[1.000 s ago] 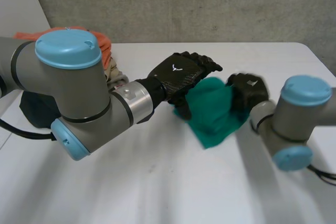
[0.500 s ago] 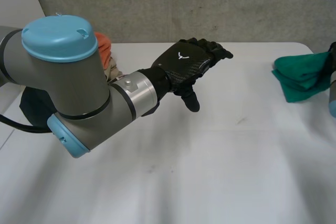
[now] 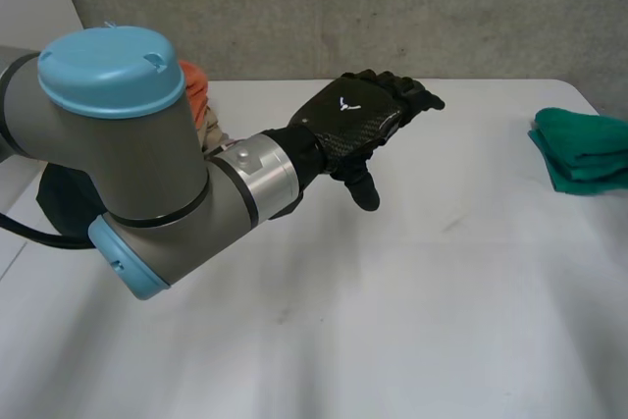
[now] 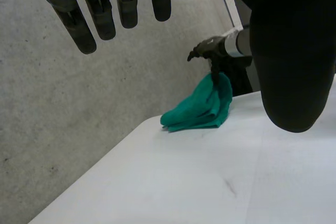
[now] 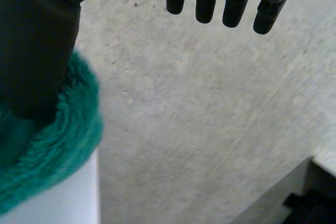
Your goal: Fold the laundry.
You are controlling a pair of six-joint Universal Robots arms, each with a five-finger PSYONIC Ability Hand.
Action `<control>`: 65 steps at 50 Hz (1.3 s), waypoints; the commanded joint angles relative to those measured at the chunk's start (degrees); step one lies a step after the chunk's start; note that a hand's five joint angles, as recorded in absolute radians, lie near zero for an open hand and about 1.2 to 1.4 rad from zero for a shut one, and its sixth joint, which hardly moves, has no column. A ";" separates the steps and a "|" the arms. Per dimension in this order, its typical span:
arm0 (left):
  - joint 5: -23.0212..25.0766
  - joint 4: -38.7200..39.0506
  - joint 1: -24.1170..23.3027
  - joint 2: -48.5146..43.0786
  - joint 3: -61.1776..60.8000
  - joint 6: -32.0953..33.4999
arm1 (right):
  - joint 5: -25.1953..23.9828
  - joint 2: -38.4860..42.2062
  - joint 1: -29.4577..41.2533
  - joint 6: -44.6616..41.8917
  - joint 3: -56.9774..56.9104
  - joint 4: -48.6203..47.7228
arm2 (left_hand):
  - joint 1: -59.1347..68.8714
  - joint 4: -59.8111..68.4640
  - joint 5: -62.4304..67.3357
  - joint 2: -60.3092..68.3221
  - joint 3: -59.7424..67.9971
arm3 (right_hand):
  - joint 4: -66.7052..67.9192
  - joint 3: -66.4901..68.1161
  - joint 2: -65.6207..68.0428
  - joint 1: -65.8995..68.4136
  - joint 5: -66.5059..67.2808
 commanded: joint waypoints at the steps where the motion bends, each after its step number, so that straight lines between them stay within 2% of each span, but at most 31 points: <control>1: -0.76 0.08 0.15 1.89 -0.12 -0.10 | -4.38 -17.60 0.92 -4.70 22.33 -14.28 | 0.33 -0.61 -1.80 -0.97 -1.19 | -2.19 -2.12 -2.14 -2.83 -2.71; 2: -1.20 0.08 0.24 2.16 -0.04 -0.18 | -7.78 -22.15 1.96 -4.79 28.80 -19.27 | 0.33 -0.61 -1.80 -0.97 -1.19 | -2.19 -2.12 -2.14 -2.83 -2.71; 5: -4.36 0.17 0.94 3.74 0.14 -0.45 | -13.77 -28.06 4.34 -4.97 38.06 -26.32 | 0.16 -0.78 -1.96 -1.14 -1.36 | -2.19 -2.12 -2.14 -2.83 -2.71; 6: -5.50 0.34 1.21 4.18 0.31 -0.53 | -17.88 -31.47 6.00 -4.97 43.66 -30.35 | -0.01 -0.95 -2.13 -1.30 -1.53 | -2.19 -2.12 -2.14 -2.83 -2.71; 10: -12.79 1.31 4.54 6.29 2.07 -0.36 | -26.33 -37.82 9.87 -5.32 55.54 -35.39 | -0.18 -1.12 -2.30 -1.47 -1.70 | -2.19 -2.12 -2.14 -2.83 -2.71; 11: -16.02 1.31 7.16 6.73 3.29 -0.01 | -27.76 -38.88 10.49 -5.58 57.50 -35.31 | -0.01 -0.95 -2.13 -1.31 -1.53 | -2.19 -2.12 -2.14 -2.83 -2.71; 14: -20.44 1.40 12.18 6.47 4.79 0.69 | -31.45 -43.35 12.51 -7.51 63.82 -32.69 | 0.16 -0.78 -1.96 -1.14 -1.36 | -2.19 -2.12 -2.14 -2.83 -2.71; 15: -22.10 1.48 15.85 6.03 5.84 1.30 | -31.90 -44.50 12.87 -8.04 64.98 -31.54 | 0.16 -0.78 -1.96 -1.14 -1.36 | -2.19 -2.12 -2.14 -2.83 -2.71; 16: -22.64 1.48 17.45 5.68 6.38 2.01 | -32.08 -45.30 13.05 -8.48 66.03 -30.40 | 0.16 -0.78 -1.96 -1.14 -1.36 | -2.19 -2.12 -2.14 -2.83 -2.71; 18: -22.65 1.57 20.62 4.01 7.69 3.85 | -32.16 -46.71 13.57 -10.23 68.32 -26.36 | 0.66 -0.28 -1.46 -0.64 -0.86 | -2.19 -2.12 -2.14 -2.83 -2.71; 19: -22.65 1.49 23.77 1.48 9.27 6.73 | -32.16 -46.89 13.75 -10.76 68.85 -24.87 | 0.99 0.06 -1.13 -0.30 -0.53 | -2.19 -2.12 -2.14 -2.83 -2.71; 23: -22.12 1.57 29.40 -6.51 14.18 15.95 | -32.08 -46.63 14.80 -14.01 70.17 -18.62 | 1.17 0.23 -0.95 -0.13 -0.35 | -2.19 -2.12 -2.14 -2.83 -2.71; 26: -20.63 1.57 31.53 -11.80 17.44 20.63 | -31.81 -46.45 15.95 -16.47 70.70 -14.93 | 1.17 0.23 -0.96 -0.13 -0.35 | -2.19 -2.12 -2.14 -2.83 -2.71; 27: -18.80 1.66 32.58 -15.21 19.46 22.65 | -31.73 -46.45 16.12 -17.00 70.79 -14.31 | 0.83 -0.11 -1.29 -0.46 -0.69 | -2.19 -2.12 -2.14 -2.83 -2.71; 33: -12.54 1.84 35.92 -24.90 26.85 23.37 | -31.64 -45.66 15.77 -18.59 71.93 -13.52 | 5.85 4.91 3.73 4.56 4.33 | -2.19 -2.12 -2.14 -2.83 -2.71; 34: -12.11 1.92 36.01 -25.96 27.73 23.37 | -31.64 -45.57 15.77 -18.68 72.11 -13.52 | 9.21 8.27 7.09 7.91 7.69 | -2.19 -2.12 -2.14 -2.83 -2.71; 36: -11.22 2.01 36.19 -28.07 29.93 23.28 | -31.55 -45.31 15.69 -18.68 72.46 -13.52 | 24.82 23.88 22.69 23.52 23.30 | -2.19 -2.12 -2.14 -2.83 -2.71; 39: -11.48 2.71 35.32 -29.13 31.43 22.50 | -31.55 -45.31 15.68 -18.77 73.51 -13.60 | 69.14 68.20 67.02 67.84 67.62 | -2.19 -2.12 -2.14 -2.83 -2.71; 42: -12.36 5.25 33.82 -28.26 30.64 19.52 | -30.85 -45.31 15.68 -18.77 74.22 -13.52 | 69.27 68.33 67.15 67.97 67.75 | -2.19 -2.12 -2.14 -2.83 -2.71; 44: -14.12 7.89 32.06 -24.49 28.54 13.46 | -30.15 -45.39 15.60 -18.77 74.39 -13.60 | 69.27 68.33 67.15 67.97 67.75 | -2.19 -2.12 -2.14 -2.83 -2.71; 47: -15.79 11.31 30.66 -15.38 23.64 4.96 | -28.65 -45.74 15.60 -18.77 74.48 -13.52 | 69.27 68.33 67.15 67.97 67.75 | -2.19 -2.12 -2.14 -2.83 -2.71; 50: -15.88 14.31 29.34 -8.59 19.23 -0.26 | -27.25 -46.19 15.68 -18.50 74.48 -13.60 | 69.27 68.33 67.15 67.97 67.75 | -2.19 -2.12 -2.14 -2.83 -2.71; 51: -15.88 16.40 27.59 -3.86 16.34 -3.75 | -26.89 -46.27 15.68 -18.33 74.48 -13.60 | 69.27 68.33 67.15 67.97 67.75 | -2.19 -2.12 -2.14 -2.83 -2.71; 54: -15.79 18.44 24.26 1.69 13.08 -8.16 | -25.58 -47.59 15.68 -17.80 74.39 -13.60 | 69.27 68.33 67.15 67.97 67.75 | -2.19 -2.12 -2.14 -2.83 -2.71; 59: -15.79 18.62 17.75 6.02 11.13 -12.83 | -23.03 -50.92 15.95 -14.39 74.39 -13.60 | 69.27 68.33 67.15 67.97 67.75 | -2.19 -2.12 -2.14 -2.83 -2.71; 63: -15.79 18.01 10.99 5.77 10.17 -13.28 | -22.23 -53.04 15.42 -10.25 74.39 -13.34 | 69.27 68.33 67.15 67.97 67.75 | -2.19 -2.12 -2.14 -2.83 -2.71; 65: -15.70 17.48 9.13 4.72 9.11 -13.10 | -22.23 -53.83 15.42 -8.84 74.39 -13.08 | 69.27 68.33 67.15 67.97 67.75 | -2.19 -2.12 -2.14 -2.83 -2.71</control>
